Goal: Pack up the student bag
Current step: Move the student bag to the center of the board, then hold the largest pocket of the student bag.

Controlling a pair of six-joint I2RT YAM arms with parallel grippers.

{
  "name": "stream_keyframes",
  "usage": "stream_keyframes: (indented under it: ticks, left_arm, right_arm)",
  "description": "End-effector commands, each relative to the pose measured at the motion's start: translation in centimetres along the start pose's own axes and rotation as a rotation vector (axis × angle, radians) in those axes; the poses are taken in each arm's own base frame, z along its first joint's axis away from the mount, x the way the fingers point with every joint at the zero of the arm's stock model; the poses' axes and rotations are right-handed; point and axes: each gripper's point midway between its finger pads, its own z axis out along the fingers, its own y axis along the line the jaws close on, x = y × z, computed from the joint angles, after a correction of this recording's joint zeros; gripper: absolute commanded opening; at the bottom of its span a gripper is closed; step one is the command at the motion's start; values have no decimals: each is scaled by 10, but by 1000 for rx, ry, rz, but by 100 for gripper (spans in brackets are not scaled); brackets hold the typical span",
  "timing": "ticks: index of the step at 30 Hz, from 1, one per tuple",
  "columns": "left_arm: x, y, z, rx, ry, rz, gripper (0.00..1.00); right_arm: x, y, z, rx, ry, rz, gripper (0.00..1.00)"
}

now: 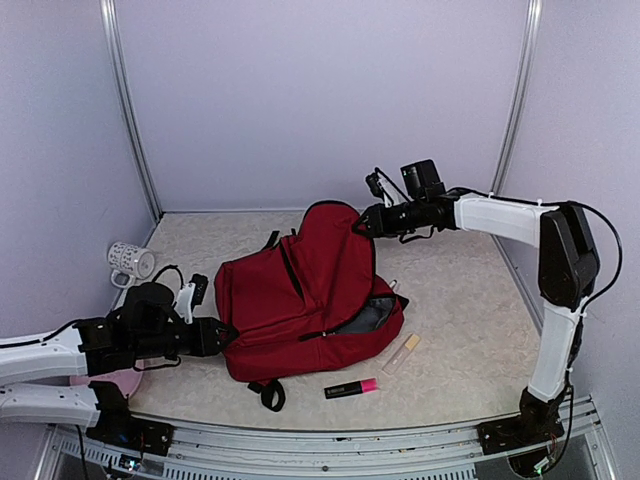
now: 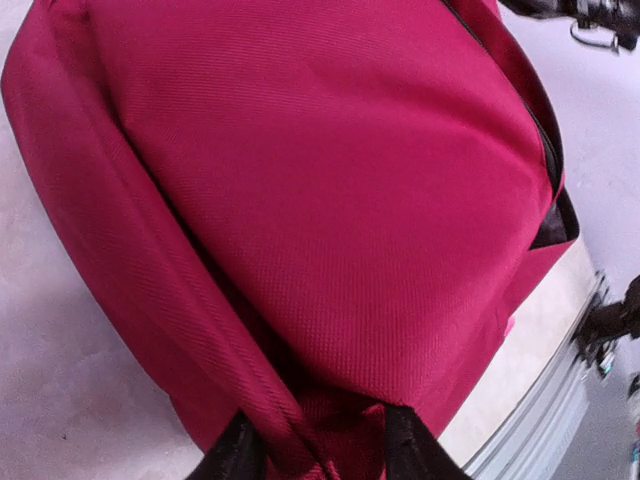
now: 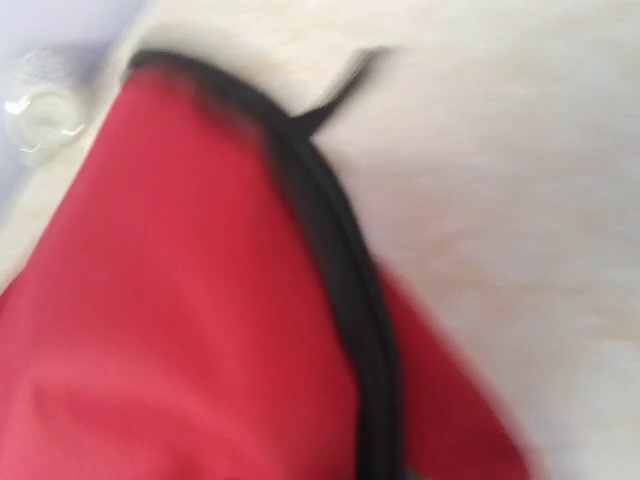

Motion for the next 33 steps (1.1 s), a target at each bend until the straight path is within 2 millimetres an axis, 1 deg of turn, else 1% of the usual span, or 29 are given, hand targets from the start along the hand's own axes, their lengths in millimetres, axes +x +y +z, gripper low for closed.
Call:
stream_keyframes:
  ticks: [1, 3, 4, 5, 6, 7, 8, 9, 10, 12, 13, 15, 16, 17, 18, 19, 20, 21, 22, 26, 27, 30, 33]
  left_arm:
    - [-23, -29, -11, -60, -45, 135, 45]
    - [-26, -49, -14, -45, -37, 221, 50]
    - [-26, -61, -15, -20, -27, 261, 53]
    - [-25, -73, -15, 9, -10, 303, 57]
    - [-23, -86, -15, 40, 8, 347, 61]
    - [-22, -95, -15, 63, 25, 384, 64]
    - [-20, -103, -14, 86, 42, 422, 67]
    - [-19, -110, -14, 112, 61, 451, 71]
    - [-20, -115, -12, 119, 66, 482, 73]
    - [-23, -122, -9, 130, 70, 533, 79]
    - [-27, -123, -7, 123, 61, 554, 81]
    - [-33, -119, -1, 87, 38, 598, 91]
    - [-33, -113, 3, 69, 35, 615, 94]
    - [-32, -104, 9, 39, 42, 627, 96]
    - [-32, -90, 16, -6, 58, 623, 98]
    - [-31, -75, 22, -53, 80, 605, 99]
    - [-29, -61, 28, -95, 107, 583, 99]
    - [-25, -49, 33, -121, 127, 567, 99]
    - [-22, -43, 36, -126, 140, 558, 99]
    - [-7, -40, 39, -65, 132, 558, 99]
    - [-1, -35, 39, -62, 129, 555, 99]
    - [2, -30, 43, -44, 118, 531, 99]
    - [-2, -27, 48, -66, 111, 531, 99]
  right_arm:
    - [-8, -20, -45, 234, -23, -86, 45]
    - [-3, -12, -66, 293, -48, -137, 47]
    - [2, -5, -76, 313, -57, -176, 47]
    - [8, 6, -82, 311, -61, -226, 47]
    - [18, 21, -86, 296, -62, -289, 47]
    - [28, 41, -88, 265, -66, -361, 47]
    - [41, 62, -89, 226, -69, -434, 47]
    - [57, 91, -87, 167, -66, -507, 48]
    - [69, 104, -88, 125, -61, -547, 48]
    - [101, 147, -87, -29, -49, -641, 47]
    - [115, 165, -86, -89, -57, -685, 45]
    - [139, 192, -83, -181, -81, -771, 42]
    - [151, 202, -80, -216, -88, -826, 40]
    - [161, 209, -75, -239, -85, -873, 40]
    - [171, 215, -68, -252, -74, -915, 39]
    - [175, 218, -61, -253, -67, -956, 38]
    - [182, 218, -51, -254, -45, -989, 37]
    - [187, 218, -43, -259, -22, -1016, 37]
    - [193, 217, -36, -269, -1, -1042, 37]
    - [211, 207, -13, -280, 43, -1143, 37]
    - [213, 205, -8, -282, 51, -1167, 37]
    - [213, 200, 8, -252, 78, -1202, 40]
    - [208, 194, 20, -202, 100, -1217, 42]
